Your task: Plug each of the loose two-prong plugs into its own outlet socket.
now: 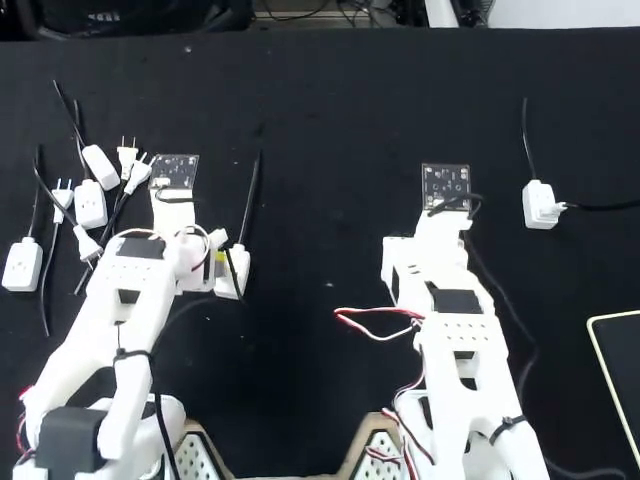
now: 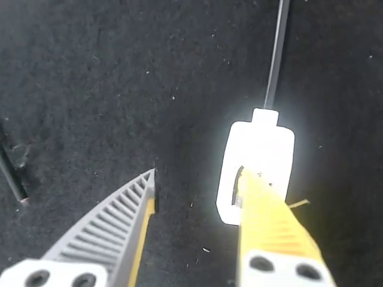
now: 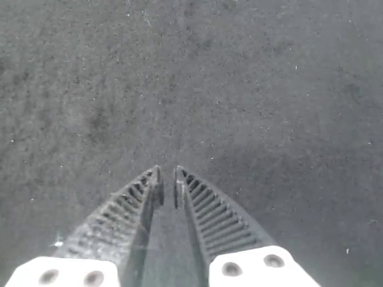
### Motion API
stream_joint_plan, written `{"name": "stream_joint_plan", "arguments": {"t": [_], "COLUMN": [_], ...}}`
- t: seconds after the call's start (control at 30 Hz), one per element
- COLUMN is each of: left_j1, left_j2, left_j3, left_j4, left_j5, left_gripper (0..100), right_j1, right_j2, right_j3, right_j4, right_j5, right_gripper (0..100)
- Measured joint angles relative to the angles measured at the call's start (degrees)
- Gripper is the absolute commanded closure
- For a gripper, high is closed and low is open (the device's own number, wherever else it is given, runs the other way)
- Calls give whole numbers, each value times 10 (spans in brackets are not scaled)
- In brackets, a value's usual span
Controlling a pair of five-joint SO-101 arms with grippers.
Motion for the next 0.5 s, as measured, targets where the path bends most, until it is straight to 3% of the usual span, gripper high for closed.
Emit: {"name": "stream_joint_plan", "arguments": {"t": [0.3,0.5], "left_j1": [-6,-27], "left_j2": [71,120], "left_j3": [-50,-113], "left_j4": [0,52], "left_j5": [0,0], "left_gripper": [779,780], "right_j1": [0,0], "right_j2": [0,0], "right_j3": [0,0], "right_j4": [0,0], "right_j5": [0,0], "right_gripper": [966,966]}}
